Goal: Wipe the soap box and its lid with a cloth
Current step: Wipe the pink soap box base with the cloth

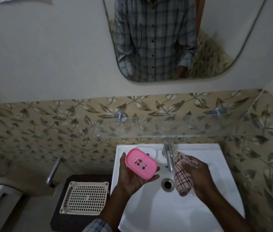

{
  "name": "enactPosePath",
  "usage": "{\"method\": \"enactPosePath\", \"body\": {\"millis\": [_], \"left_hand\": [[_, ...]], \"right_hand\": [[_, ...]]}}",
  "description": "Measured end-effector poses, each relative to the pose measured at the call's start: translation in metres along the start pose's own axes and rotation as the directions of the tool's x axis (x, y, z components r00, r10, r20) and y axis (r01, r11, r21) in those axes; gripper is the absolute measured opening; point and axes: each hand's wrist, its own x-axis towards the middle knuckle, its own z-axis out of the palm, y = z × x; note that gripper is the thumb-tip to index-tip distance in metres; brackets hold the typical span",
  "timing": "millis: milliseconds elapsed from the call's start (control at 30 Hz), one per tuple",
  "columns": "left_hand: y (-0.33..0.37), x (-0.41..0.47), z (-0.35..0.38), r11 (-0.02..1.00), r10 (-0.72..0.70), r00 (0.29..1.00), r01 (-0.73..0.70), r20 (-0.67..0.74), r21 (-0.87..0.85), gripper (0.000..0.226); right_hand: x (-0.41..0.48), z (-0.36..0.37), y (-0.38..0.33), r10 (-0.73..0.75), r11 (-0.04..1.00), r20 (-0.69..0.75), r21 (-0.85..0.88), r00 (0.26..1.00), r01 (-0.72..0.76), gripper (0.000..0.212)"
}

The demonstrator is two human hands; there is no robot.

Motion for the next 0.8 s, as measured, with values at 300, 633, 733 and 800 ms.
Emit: {"method": "enactPosePath", "body": {"millis": [300, 633, 733, 800], "left_hand": [[-0.031, 0.006, 0.037, 0.65, 0.631, 0.711, -0.265, -0.311, 0.713, 0.06], [-0.053, -0.004, 0.025, 0.574, 0.573, 0.817, -0.349, -0.059, 0.741, 0.018], [-0.052, -0.009, 0.019, 0.578, 0.65, 0.751, -0.391, -0.114, 0.716, 0.015], [-0.055, -0.014, 0.019, 0.555, 0.696, 0.706, -0.411, -0.133, 0.724, 0.015]], "right_hand": [[-0.024, 0.049, 0.04, -0.114, 0.958, 0.095, -0.252, 0.989, 0.135, 0.04], [-0.022, 0.067, -0.002, -0.346, 0.761, 0.271, -0.479, 0.898, 0.437, 0.047], [-0.028, 0.054, 0.016, -0.184, 0.725, 0.279, -0.609, 0.942, 0.322, 0.041], [-0.035, 0.049, 0.021, -0.164, 0.735, 0.259, -0.612, 0.952, 0.293, 0.048]]}}
